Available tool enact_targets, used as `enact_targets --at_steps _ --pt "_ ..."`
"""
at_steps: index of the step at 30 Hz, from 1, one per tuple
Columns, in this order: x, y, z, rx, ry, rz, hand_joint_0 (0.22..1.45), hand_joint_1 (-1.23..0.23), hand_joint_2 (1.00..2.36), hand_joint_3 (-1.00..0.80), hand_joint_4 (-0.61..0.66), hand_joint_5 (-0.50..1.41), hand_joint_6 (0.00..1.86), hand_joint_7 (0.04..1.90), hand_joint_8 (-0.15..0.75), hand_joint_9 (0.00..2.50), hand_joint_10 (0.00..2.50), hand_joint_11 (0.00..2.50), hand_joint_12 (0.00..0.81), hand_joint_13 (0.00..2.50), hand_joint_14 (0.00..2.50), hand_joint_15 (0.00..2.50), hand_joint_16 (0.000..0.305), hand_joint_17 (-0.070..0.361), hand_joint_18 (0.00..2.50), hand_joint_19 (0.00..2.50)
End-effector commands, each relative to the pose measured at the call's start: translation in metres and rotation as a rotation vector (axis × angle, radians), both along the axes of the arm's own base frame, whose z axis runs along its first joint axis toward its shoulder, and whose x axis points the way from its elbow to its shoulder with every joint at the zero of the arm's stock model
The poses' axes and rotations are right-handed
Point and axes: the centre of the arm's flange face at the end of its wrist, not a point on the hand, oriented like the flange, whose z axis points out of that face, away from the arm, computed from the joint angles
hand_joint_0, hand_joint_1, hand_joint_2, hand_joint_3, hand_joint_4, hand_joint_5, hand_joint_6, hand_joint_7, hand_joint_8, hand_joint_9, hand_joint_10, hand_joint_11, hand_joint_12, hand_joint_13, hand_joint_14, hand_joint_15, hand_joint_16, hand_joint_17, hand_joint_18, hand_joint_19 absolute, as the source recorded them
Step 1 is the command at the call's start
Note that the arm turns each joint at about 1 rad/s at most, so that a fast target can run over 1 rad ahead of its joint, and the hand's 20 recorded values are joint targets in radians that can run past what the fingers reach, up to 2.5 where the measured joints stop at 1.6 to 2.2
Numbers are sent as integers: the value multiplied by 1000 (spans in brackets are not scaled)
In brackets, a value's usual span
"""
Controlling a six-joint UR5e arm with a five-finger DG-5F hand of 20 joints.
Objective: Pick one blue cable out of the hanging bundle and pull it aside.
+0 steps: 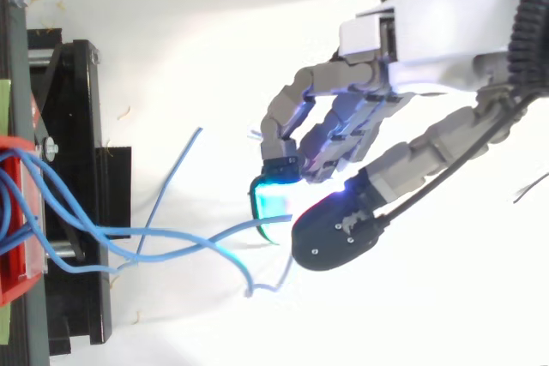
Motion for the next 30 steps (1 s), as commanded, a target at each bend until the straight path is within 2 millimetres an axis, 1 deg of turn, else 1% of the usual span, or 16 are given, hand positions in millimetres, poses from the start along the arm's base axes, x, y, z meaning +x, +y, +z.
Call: enact_targets --at_steps 1,4,10,14,17,18,21,25,27,30 --pt "5 1 -12 14 -39 15 606 -883 1005 -49 -83 12 837 866 216 735 0 0 384 652 13 327 56 126 575 419" --pt "7 3 -23 14 -57 17 604 -886 1004 -40 -85 14 837 864 224 776 0 0 388 695 13 343 56 127 596 422" --pt "7 3 -50 42 -70 20 603 -896 1000 -30 -80 18 835 860 237 834 0 0 397 750 13 360 59 132 645 427" --pt "6 3 -57 52 -72 34 595 -896 1021 -32 -81 19 836 862 241 864 0 0 399 776 14 371 59 133 661 432" --pt "9 2 -62 50 -104 38 593 -896 1030 -35 -78 19 837 857 242 875 0 0 400 789 14 382 60 134 667 429" --pt "10 0 -70 52 -128 38 593 -895 1031 -35 -78 19 837 857 242 877 0 0 398 790 15 382 60 134 672 438" --pt "8 -4 -84 67 -141 51 585 -894 1055 -42 -80 20 837 858 245 891 0 0 400 804 14 389 60 135 678 438" --pt "9 -4 -84 74 -159 75 583 -892 1057 -41 -76 20 838 855 249 913 0 0 399 826 15 402 60 136 693 444" --pt "10 -4 -83 76 -170 81 574 -892 1082 -35 -75 21 837 858 251 938 0 0 401 849 15 408 61 137 708 447" --pt "12 -4 -83 77 -182 82 535 -904 1208 -54 -77 27 833 867 260 991 0 17 405 906 15 427 63 141 752 442"
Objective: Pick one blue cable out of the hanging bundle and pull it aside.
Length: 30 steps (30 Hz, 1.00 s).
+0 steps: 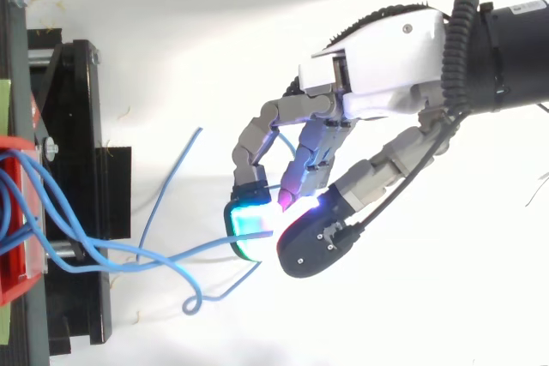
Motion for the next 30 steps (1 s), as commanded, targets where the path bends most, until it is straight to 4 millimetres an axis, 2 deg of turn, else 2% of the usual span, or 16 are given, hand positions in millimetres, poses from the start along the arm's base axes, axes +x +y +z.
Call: enact_targets --at_steps 1,6,14,16,24,30 --pt "1 -2 0 2 -13 3 531 -907 1222 -56 -80 27 833 862 261 1000 1 17 405 912 17 434 63 142 755 441" --pt "0 -7 0 5 -14 11 527 -902 1242 -64 -84 29 831 875 255 1017 0 21 403 922 15 433 63 141 769 444" --pt "-23 -34 50 -68 -54 29 516 -886 1283 -81 -83 30 830 878 260 1018 0 19 404 923 15 434 63 142 767 451" --pt "-28 -37 56 -83 -41 31 515 -880 1292 -88 -83 30 829 880 258 1020 0 19 406 921 15 436 63 142 766 454" --pt "-33 -46 56 -77 -26 20 508 -872 1314 -94 -83 31 829 881 264 1027 0 26 408 922 15 435 64 143 767 453" --pt "-27 -41 58 -73 -62 24 511 -867 1310 -100 -81 30 829 887 262 1038 1 38 409 924 15 431 63 143 765 461"
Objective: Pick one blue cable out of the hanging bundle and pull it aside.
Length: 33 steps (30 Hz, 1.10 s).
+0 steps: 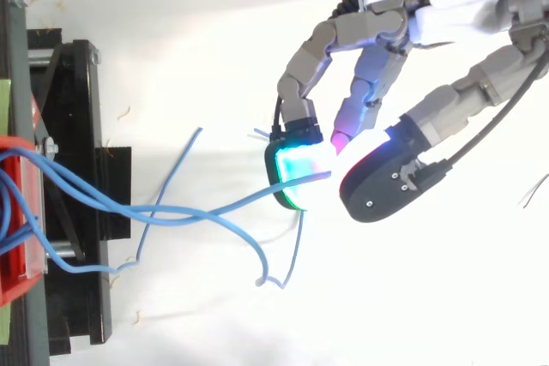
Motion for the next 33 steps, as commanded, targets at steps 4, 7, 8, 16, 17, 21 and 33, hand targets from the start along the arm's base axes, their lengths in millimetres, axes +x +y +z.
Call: enact_targets --at_steps 4,7,8,16,17,21,33 --pt "6 5 3 -5 -43 8 513 -862 1300 -96 -81 30 830 885 266 1053 1 41 409 922 17 436 63 143 764 462" --pt "8 5 3 -7 -53 9 512 -859 1302 -94 -83 30 829 887 270 1056 0 36 409 925 17 433 63 143 764 462" --pt "7 5 4 -7 -56 9 512 -857 1302 -94 -83 30 829 887 268 1057 0 42 407 925 15 439 63 143 763 462" --pt "11 5 5 -8 -80 7 512 -853 1299 -94 -80 30 829 885 266 1061 0 42 409 926 15 432 63 143 763 470" --pt "11 6 5 -8 -83 9 512 -854 1300 -95 -80 30 829 885 268 1061 0 43 407 926 15 435 63 143 764 470" --pt "13 6 6 -9 -94 9 513 -854 1296 -94 -79 29 829 886 264 1065 0 43 409 930 15 435 63 143 769 469" --pt "13 6 7 -9 -99 9 515 -856 1290 -95 -77 29 830 883 261 1071 0 54 411 936 16 444 63 142 793 468"
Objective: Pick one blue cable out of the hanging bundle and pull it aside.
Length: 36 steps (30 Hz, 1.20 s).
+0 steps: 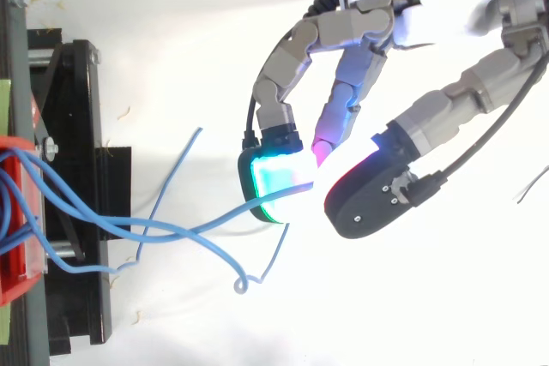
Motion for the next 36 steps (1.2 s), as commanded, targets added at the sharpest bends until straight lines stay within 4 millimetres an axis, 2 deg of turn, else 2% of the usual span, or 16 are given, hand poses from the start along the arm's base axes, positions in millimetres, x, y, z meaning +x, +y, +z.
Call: enact_targets --at_steps 1,18,36 --pt "0 -1 0 0 0 -1 516 -856 1288 -94 -80 29 830 886 265 1075 0 51 411 936 16 442 63 142 794 474" --pt "0 -1 0 0 0 -1 509 -855 1310 -116 -92 28 832 858 250 1067 3 70 389 931 17 461 61 137 784 487" --pt "0 0 0 0 0 1 513 -854 1300 -113 -84 27 831 865 266 1128 4 104 401 956 18 475 63 141 828 497"
